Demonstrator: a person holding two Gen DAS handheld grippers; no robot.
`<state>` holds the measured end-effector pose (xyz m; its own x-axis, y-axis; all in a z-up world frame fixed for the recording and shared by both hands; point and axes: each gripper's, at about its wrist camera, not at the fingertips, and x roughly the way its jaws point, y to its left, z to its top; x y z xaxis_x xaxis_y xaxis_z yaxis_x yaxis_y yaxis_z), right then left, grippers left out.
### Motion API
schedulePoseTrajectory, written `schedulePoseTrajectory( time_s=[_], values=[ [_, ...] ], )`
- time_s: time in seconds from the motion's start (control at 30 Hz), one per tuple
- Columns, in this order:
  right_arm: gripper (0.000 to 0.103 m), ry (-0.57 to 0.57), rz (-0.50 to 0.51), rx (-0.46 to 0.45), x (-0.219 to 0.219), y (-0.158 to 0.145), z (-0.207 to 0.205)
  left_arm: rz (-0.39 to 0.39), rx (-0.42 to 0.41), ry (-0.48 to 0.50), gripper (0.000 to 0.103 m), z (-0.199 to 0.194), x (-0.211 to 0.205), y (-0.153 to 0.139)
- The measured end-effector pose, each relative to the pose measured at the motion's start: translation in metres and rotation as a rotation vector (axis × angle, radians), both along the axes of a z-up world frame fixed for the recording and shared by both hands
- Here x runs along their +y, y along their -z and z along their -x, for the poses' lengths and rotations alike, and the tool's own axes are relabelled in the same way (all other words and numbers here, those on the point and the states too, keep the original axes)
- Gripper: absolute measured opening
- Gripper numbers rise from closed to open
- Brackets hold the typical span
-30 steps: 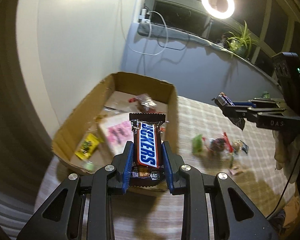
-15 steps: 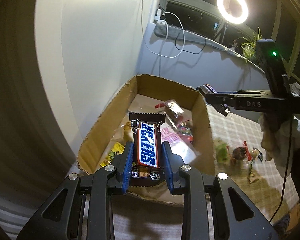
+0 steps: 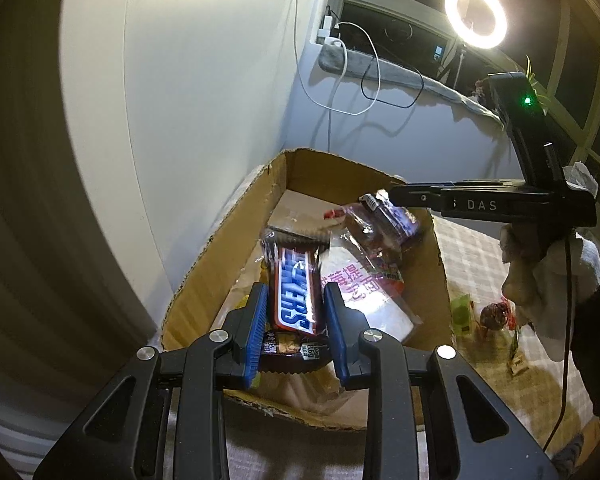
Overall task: Organize snacks
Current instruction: 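Open the right tool to drop the blue bar while the left tool drops the Snickers, then move both open tools back over the remaining candies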
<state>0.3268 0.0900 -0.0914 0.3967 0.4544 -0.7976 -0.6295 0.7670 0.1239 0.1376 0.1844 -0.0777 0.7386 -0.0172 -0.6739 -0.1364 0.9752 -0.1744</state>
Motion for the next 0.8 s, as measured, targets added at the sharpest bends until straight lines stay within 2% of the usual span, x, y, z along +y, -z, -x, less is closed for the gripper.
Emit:
schedulePoseTrajectory(
  time_s=[0.03,0.1,0.13,0.17,0.23,0.3,0.6,0.8],
  values=[
    [0.031,0.000,-0.001,0.001,0.000,0.000,0.000,0.001,0.000,-0.002,0.050,0.000,0.000,0.000],
    [0.052,0.008,0.002,-0.011,-0.001,-0.002,0.001,0.001,-0.020,-0.008,0.063,0.002,-0.001,-0.003],
    [0.069,0.014,0.000,-0.025,-0.002,-0.003,0.002,-0.002,-0.024,-0.007,0.063,0.002,-0.002,-0.004],
    [0.077,0.018,-0.007,-0.042,-0.004,-0.006,0.004,-0.007,-0.027,-0.006,0.063,0.003,-0.002,-0.005],
    [0.082,0.020,-0.017,-0.051,-0.006,-0.010,0.006,-0.007,-0.031,-0.005,0.063,0.004,-0.003,-0.006],
    [0.085,0.024,-0.018,-0.052,-0.007,-0.013,0.006,-0.008,-0.033,-0.003,0.063,0.004,-0.004,-0.007],
    [0.086,0.045,-0.009,-0.070,-0.017,-0.027,0.017,-0.002,-0.044,0.006,0.063,0.012,-0.011,-0.013],
    [0.086,0.061,-0.003,-0.090,-0.033,-0.042,0.036,-0.005,-0.069,0.054,0.063,0.020,-0.024,-0.021]
  ],
)
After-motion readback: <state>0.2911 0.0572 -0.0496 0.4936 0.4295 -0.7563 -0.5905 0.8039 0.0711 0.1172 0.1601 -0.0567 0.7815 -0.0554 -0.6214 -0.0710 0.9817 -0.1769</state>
